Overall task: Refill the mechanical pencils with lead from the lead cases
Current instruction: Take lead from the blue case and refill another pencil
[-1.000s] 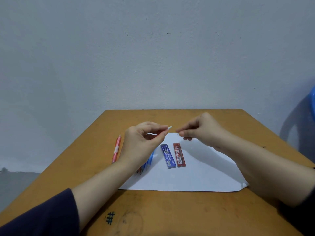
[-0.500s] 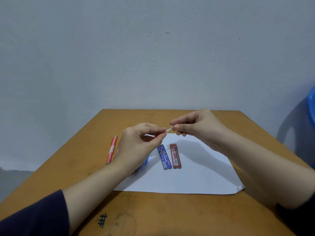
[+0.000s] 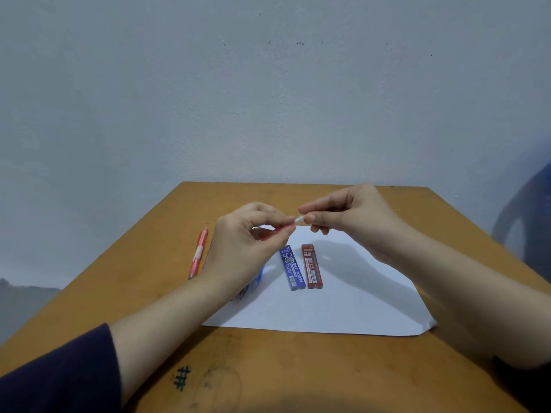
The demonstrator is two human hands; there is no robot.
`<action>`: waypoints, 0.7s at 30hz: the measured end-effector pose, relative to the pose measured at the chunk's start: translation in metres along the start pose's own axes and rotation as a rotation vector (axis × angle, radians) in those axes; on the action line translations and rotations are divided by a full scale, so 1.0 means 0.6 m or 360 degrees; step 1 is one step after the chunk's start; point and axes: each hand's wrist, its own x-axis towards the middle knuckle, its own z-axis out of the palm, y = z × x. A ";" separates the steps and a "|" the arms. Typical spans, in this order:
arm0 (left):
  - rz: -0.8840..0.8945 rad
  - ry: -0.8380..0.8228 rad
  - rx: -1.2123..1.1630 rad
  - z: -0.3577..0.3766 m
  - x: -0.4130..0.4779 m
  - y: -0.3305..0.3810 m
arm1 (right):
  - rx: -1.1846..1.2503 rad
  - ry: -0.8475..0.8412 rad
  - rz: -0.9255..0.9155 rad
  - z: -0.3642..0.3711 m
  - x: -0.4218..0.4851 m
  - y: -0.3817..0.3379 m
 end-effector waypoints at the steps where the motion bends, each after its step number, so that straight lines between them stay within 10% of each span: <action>1: -0.0008 0.0006 -0.0003 0.000 0.000 0.000 | 0.0009 0.0028 -0.0008 0.001 -0.001 0.001; 21: -0.0122 -0.0021 0.0257 0.003 -0.005 0.019 | 0.0815 0.0175 0.0277 0.022 0.001 0.024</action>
